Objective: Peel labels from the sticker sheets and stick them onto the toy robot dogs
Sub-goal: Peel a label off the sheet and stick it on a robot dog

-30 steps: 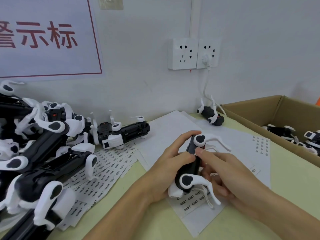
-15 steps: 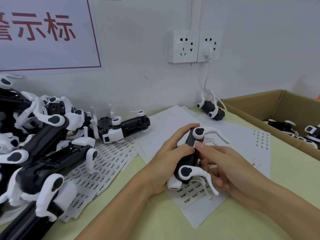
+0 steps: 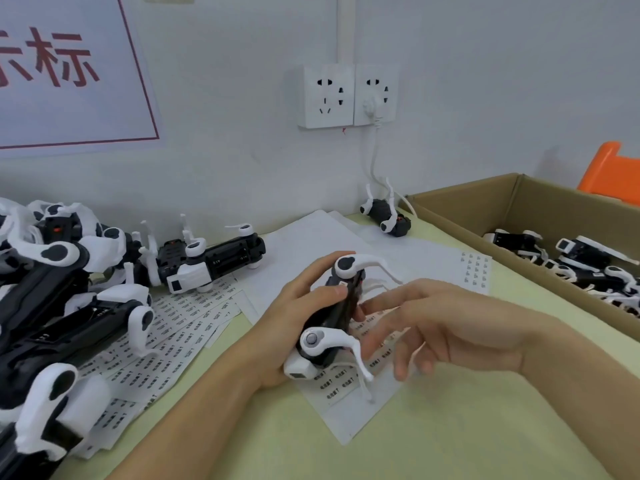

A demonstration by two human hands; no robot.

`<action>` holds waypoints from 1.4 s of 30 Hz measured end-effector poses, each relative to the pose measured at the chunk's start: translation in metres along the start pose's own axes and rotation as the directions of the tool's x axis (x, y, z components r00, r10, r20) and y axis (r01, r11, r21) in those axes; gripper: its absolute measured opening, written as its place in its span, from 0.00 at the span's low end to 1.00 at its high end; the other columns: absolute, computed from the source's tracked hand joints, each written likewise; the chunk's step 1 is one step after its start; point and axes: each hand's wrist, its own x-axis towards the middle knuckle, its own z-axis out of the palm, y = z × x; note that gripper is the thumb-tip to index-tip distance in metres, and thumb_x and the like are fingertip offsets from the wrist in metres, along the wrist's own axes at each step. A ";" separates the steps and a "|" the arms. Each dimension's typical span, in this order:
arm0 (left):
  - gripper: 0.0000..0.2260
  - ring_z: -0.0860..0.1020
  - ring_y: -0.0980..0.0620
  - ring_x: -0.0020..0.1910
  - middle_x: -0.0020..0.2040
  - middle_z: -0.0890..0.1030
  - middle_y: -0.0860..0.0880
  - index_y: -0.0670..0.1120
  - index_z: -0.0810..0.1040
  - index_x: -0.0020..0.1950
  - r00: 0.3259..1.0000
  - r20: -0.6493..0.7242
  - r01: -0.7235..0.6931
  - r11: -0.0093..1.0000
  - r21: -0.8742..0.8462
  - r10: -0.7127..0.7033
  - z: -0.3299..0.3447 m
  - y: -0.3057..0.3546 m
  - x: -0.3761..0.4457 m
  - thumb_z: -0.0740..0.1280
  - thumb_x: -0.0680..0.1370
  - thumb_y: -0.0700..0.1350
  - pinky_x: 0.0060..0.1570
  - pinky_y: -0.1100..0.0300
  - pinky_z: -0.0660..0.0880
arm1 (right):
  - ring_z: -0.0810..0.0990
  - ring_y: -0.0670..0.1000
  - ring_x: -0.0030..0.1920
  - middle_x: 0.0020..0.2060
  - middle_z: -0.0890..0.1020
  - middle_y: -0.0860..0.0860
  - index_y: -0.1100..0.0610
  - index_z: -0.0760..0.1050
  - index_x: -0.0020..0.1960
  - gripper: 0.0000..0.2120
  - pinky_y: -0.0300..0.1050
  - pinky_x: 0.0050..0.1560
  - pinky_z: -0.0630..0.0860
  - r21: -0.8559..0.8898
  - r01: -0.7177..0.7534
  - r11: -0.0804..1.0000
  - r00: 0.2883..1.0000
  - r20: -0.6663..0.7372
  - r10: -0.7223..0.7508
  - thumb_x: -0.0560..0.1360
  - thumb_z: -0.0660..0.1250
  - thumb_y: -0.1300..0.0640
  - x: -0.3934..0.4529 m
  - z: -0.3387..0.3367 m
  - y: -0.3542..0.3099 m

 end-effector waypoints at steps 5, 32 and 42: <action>0.23 0.82 0.43 0.37 0.50 0.82 0.34 0.60 0.70 0.70 0.991 0.101 0.091 0.994 -0.055 -0.086 0.002 0.003 -0.004 0.68 0.76 0.45 0.39 0.52 0.79 | 0.79 0.48 0.39 0.42 0.79 0.48 0.44 0.82 0.42 0.14 0.45 0.41 0.74 -0.375 0.158 0.914 0.739 -0.569 -0.361 0.67 0.59 0.56 -0.003 -0.027 -0.004; 0.18 0.83 0.36 0.46 0.56 0.81 0.31 0.48 0.82 0.62 0.987 -0.114 0.069 0.948 -0.312 -0.109 0.002 -0.001 0.000 0.61 0.74 0.46 0.42 0.42 0.83 | 0.79 0.56 0.50 0.60 0.74 0.59 0.56 0.70 0.60 0.11 0.44 0.58 0.77 0.374 0.765 0.524 0.392 -0.916 0.081 0.80 0.66 0.56 -0.066 -0.190 0.008; 0.15 0.83 0.36 0.36 0.46 0.83 0.32 0.42 0.85 0.49 0.943 -0.151 0.249 0.930 -0.270 -0.296 -0.001 0.001 0.013 0.57 0.82 0.38 0.32 0.42 0.81 | 0.69 0.64 0.67 0.68 0.63 0.57 0.57 0.61 0.71 0.21 0.60 0.62 0.78 0.408 0.760 0.505 0.180 -0.880 0.440 0.78 0.58 0.58 -0.063 -0.282 0.042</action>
